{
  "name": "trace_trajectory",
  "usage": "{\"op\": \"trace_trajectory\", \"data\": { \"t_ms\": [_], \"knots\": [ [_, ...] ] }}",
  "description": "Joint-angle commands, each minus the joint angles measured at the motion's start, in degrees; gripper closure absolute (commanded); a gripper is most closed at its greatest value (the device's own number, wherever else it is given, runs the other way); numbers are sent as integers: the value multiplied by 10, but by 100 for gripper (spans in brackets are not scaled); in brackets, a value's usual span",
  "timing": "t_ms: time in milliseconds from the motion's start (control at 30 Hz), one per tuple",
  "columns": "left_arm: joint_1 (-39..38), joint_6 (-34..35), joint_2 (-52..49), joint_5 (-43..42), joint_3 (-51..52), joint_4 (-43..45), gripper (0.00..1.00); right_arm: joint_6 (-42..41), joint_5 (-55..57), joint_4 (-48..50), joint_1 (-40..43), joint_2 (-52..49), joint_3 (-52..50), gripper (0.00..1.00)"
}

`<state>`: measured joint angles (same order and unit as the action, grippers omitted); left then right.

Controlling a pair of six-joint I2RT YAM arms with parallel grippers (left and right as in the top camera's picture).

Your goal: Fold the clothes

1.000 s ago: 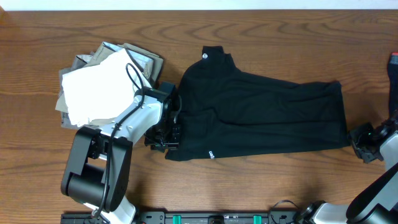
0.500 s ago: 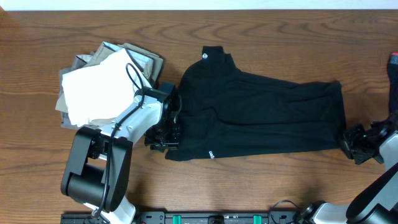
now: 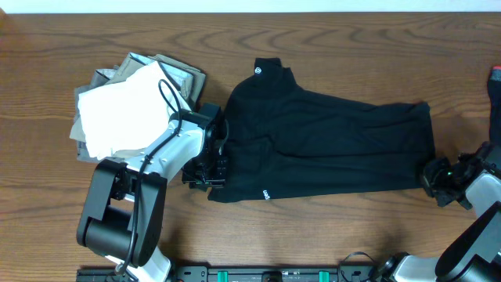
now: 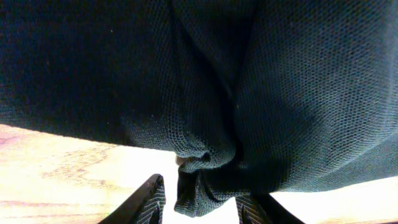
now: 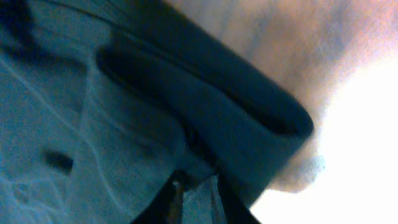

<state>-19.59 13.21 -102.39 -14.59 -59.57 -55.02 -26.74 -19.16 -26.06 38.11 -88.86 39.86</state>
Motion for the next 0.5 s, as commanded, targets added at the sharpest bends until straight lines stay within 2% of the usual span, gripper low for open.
{"op": "trace_trajectory", "data": {
  "t_ms": [0,67,467],
  "knots": [
    [3,-5,0,7,0,1,61,-6,-52,21,-4,5,-1,95],
    [3,-5,0,7,0,0,61,-6,-76,34,-2,5,2,99],
    [3,-5,0,7,0,1,61,-20,-151,132,-3,5,7,99]
  ]
}}
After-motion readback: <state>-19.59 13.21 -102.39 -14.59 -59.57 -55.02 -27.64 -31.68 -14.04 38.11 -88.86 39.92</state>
